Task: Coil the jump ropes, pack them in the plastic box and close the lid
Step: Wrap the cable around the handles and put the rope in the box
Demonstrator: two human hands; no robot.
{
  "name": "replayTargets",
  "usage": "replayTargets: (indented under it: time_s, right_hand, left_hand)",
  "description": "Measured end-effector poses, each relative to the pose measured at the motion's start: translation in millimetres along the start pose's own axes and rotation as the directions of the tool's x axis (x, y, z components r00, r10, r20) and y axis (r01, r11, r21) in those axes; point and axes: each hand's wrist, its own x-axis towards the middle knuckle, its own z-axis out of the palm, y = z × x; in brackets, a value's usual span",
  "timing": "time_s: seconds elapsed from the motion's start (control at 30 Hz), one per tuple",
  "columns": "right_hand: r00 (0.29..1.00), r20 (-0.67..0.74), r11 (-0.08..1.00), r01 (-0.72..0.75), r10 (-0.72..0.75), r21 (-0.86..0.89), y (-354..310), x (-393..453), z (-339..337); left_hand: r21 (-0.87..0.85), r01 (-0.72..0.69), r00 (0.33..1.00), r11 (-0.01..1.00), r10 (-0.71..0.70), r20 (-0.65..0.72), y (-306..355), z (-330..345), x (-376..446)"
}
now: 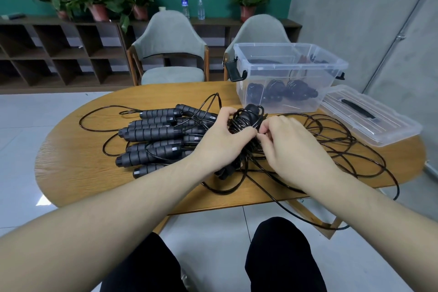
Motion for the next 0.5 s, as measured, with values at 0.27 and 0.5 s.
replayTargets:
  time_s: [0.27, 0.5]
  right_hand:
    - [0.989, 0.02, 0.989, 0.147, -0.147, 0.021, 13.0, 8.8, -4.5]
    - [0.894, 0.025, 0.894, 0.444, -0.446, 0.06, 27.9, 12.8, -6.5]
  left_hand:
    - [-0.041, 0.038, 0.998, 0.998, -0.036, 0.055, 9.0, -7.5, -1.6]
    - [-0.22, 0.154, 0.981, 0.963, -0.124, 0.147, 8.8, -9.9, 2.0]
